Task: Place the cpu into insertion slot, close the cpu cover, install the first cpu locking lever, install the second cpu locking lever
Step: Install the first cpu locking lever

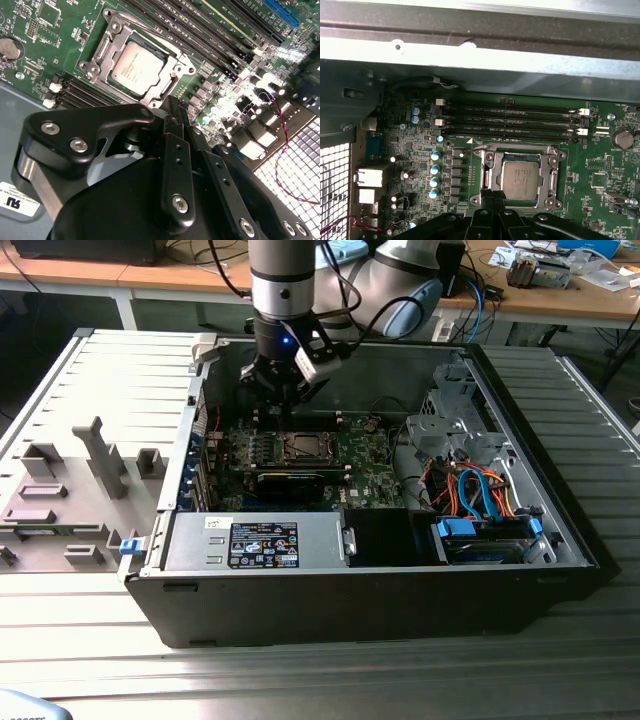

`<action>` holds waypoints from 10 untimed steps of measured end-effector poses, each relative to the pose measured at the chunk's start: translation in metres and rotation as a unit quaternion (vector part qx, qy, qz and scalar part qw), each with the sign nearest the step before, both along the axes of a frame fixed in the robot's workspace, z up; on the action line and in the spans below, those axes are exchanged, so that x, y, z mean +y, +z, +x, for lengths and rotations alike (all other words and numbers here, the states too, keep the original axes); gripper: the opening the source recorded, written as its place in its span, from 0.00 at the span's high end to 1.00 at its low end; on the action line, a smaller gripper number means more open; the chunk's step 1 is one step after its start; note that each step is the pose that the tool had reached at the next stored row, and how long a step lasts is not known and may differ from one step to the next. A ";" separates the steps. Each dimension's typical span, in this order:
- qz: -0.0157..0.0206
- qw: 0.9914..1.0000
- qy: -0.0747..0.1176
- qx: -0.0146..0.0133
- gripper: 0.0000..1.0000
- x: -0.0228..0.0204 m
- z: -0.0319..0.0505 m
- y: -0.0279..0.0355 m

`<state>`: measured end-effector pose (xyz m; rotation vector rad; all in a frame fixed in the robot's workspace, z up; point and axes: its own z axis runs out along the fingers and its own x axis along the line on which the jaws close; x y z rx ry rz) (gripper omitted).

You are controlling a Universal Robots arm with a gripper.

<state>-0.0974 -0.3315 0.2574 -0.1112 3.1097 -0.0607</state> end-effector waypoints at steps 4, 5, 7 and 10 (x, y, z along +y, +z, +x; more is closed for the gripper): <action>0.000 1.000 0.000 0.000 0.89 0.0000 -0.0016 -0.0001; 0.000 1.000 0.000 0.000 0.89 0.0000 -0.0020 -0.0002; 0.000 1.000 0.000 0.000 0.89 0.0000 -0.0026 -0.0002; 0.000 1.000 0.000 0.000 0.89 0.0000 -0.0043 -0.0004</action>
